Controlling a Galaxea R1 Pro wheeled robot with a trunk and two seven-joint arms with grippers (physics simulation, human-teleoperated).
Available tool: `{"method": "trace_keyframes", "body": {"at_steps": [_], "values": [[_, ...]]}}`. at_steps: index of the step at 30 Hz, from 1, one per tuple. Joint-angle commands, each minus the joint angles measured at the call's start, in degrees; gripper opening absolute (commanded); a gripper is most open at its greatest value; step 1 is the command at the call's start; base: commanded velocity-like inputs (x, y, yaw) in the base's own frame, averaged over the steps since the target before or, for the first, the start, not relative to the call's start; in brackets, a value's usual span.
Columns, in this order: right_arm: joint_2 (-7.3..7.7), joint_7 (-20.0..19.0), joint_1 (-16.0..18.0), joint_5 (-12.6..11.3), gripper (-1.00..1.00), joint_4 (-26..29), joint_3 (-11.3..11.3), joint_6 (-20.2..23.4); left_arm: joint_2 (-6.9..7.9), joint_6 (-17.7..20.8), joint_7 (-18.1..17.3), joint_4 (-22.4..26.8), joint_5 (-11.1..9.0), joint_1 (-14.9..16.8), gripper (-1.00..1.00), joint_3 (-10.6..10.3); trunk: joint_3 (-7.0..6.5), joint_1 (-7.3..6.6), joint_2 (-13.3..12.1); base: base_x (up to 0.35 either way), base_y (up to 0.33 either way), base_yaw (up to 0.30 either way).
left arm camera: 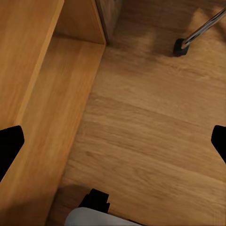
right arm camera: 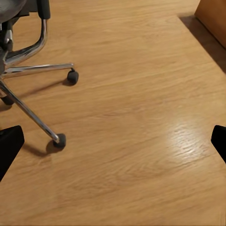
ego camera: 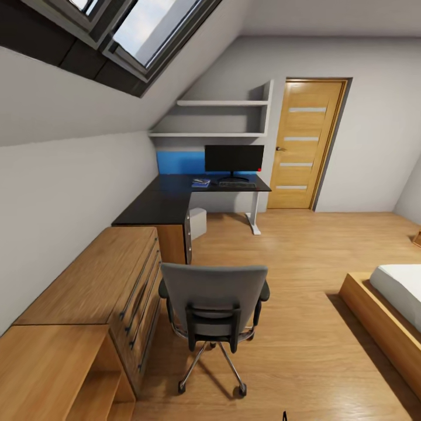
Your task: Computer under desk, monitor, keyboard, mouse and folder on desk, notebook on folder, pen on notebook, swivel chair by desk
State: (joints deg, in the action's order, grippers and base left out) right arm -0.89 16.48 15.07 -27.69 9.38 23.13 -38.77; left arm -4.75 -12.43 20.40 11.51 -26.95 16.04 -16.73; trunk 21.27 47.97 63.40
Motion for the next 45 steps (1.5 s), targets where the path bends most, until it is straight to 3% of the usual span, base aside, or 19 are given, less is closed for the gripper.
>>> {"method": "trace_keyframes", "body": {"at_steps": [1, 12, 45], "values": [[0.01, 0.5, 0.0, 0.0, 1.0, 0.0, 0.5, -0.1, 0.01, -0.2, 0.3, 0.0, -0.5, 0.0, 1.0, -0.5, 0.25, 0.23, 0.5, 0.0, 0.0, 0.0], [0.01, 0.5, 0.0, 2.2, 1.0, -0.1, 0.4, -0.1, 0.0, -0.4, 0.3, -0.1, -0.5, 0.0, 1.0, -0.5, 2.22, 2.64, 4.9, 0.0, 0.0, 0.0], [0.01, 0.5, 0.0, 2.5, 1.0, -0.2, 0.4, 0.0, -0.08, -0.3, 0.3, -0.1, -0.5, 0.0, 1.0, -0.5, 8.15, 9.89, 18.1, 0.0, 0.0, 0.0]]}}
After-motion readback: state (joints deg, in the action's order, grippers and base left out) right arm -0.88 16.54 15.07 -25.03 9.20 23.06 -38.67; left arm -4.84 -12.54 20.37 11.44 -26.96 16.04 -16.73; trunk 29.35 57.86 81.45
